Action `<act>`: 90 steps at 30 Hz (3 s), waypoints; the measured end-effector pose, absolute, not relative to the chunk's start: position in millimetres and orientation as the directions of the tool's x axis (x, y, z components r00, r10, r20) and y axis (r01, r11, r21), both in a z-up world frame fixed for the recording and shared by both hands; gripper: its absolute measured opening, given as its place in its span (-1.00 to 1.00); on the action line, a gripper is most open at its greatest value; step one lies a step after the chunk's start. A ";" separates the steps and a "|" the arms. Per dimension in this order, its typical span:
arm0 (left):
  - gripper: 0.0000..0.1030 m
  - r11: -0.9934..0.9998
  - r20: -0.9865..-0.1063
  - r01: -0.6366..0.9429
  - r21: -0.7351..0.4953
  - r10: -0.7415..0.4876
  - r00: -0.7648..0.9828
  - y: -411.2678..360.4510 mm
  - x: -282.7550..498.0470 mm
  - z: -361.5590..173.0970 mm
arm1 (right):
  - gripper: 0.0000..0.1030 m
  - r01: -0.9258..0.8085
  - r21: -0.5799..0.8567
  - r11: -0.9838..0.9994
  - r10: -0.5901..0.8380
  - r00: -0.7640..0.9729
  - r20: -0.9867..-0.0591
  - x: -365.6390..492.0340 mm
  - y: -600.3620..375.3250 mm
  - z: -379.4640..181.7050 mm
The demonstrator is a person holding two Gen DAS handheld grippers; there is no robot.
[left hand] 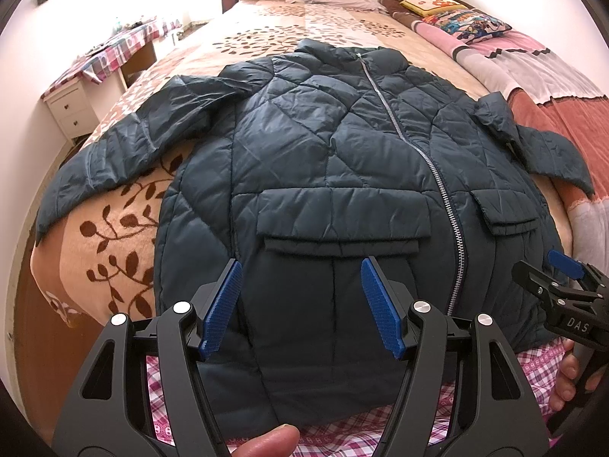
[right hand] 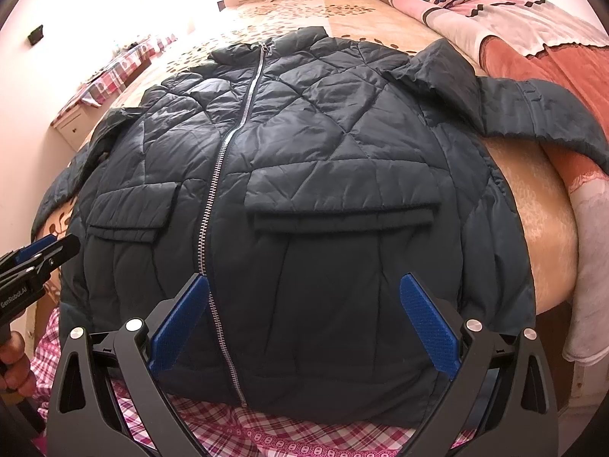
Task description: Fold large clothes
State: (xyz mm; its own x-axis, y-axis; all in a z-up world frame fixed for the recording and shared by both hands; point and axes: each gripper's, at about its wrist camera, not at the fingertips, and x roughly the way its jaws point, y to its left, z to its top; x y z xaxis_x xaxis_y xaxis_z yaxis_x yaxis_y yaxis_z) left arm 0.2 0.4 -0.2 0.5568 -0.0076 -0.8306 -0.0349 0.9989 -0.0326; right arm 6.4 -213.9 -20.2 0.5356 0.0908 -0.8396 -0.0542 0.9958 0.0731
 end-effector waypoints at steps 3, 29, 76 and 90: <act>0.26 0.999 -0.831 -0.035 -0.033 -0.008 0.557 0.3 0.0 -0.1 | 0.89 -0.055 0.073 0.996 0.091 0.535 -0.840 6.4 -214.5 -20.8; 0.26 0.999 -0.832 -0.035 -0.036 -0.010 0.555 0.7 0.4 -0.2 | 0.89 -0.053 0.081 0.995 0.097 0.532 -0.841 6.9 -216.2 -21.6; 0.26 0.999 -0.851 0.033 -0.015 -0.030 0.524 -15.4 6.4 -8.0 | 0.89 0.033 0.127 0.991 0.084 0.583 -0.808 9.9 -250.7 -12.8; 0.27 0.995 -0.826 0.095 -0.003 -0.056 0.561 -43.4 33.4 11.1 | 0.55 0.364 0.203 0.909 -0.112 0.683 -0.722 31.4 -404.6 18.7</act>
State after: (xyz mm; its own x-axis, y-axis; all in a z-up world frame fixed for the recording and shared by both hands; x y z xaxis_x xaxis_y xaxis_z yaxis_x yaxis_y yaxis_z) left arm 33.4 -43.4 11.1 0.5606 -0.0557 -0.8262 0.0950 0.9955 -0.0027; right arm 31.4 -404.6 18.7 0.6829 -0.1119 -0.7219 0.3636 0.9091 0.2031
